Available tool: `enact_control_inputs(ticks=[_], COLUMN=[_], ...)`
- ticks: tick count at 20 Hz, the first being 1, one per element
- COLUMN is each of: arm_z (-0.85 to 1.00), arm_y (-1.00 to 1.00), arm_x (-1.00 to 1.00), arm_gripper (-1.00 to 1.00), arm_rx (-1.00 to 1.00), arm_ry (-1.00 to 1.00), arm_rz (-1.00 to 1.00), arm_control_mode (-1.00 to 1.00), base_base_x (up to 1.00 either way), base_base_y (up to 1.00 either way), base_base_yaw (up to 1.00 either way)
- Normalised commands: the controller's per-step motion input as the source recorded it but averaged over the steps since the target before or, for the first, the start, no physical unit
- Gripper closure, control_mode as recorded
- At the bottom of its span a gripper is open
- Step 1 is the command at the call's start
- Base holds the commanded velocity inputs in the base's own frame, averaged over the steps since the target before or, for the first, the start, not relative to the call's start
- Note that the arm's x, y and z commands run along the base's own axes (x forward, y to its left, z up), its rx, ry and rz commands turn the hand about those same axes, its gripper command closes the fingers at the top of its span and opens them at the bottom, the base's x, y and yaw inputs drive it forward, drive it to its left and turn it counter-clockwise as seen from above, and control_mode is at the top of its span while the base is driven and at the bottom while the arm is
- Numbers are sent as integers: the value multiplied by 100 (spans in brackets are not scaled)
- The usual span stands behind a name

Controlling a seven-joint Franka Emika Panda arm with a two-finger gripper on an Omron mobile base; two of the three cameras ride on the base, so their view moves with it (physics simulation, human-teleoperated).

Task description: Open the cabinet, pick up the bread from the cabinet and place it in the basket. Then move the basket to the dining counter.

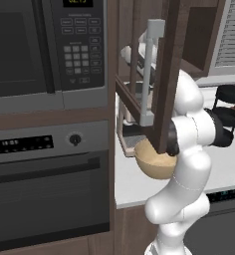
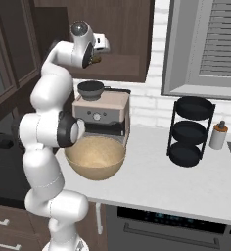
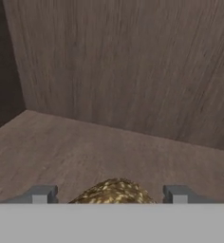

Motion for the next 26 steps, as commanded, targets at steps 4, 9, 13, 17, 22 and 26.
enact_control_inputs(ticks=[4, 9, 13, 17, 22, 26], arm_z=[-11, -6, 1, 34, 47, 22], arm_y=[0, -9, -15, -21, -49, -38], arm_x=[-13, -10, -56, -80, -100, -100], arm_gripper=[100, 100, 100, 100, 100, 100], arm_rx=[0, 4, 0, 3, 16, 21], arm_ry=[-18, -18, -2, 2, 0, 0], arm_rz=[0, 0, -10, -19, -16, -11], arm_control_mode=[-100, -100, -100, -100, -100, -100], base_base_x=[0, 0, 0, 0, 0, 0], base_base_y=[0, 0, 0, 0, 0, 0], base_base_yaw=[0, 0, 0, 0, 0, 0])
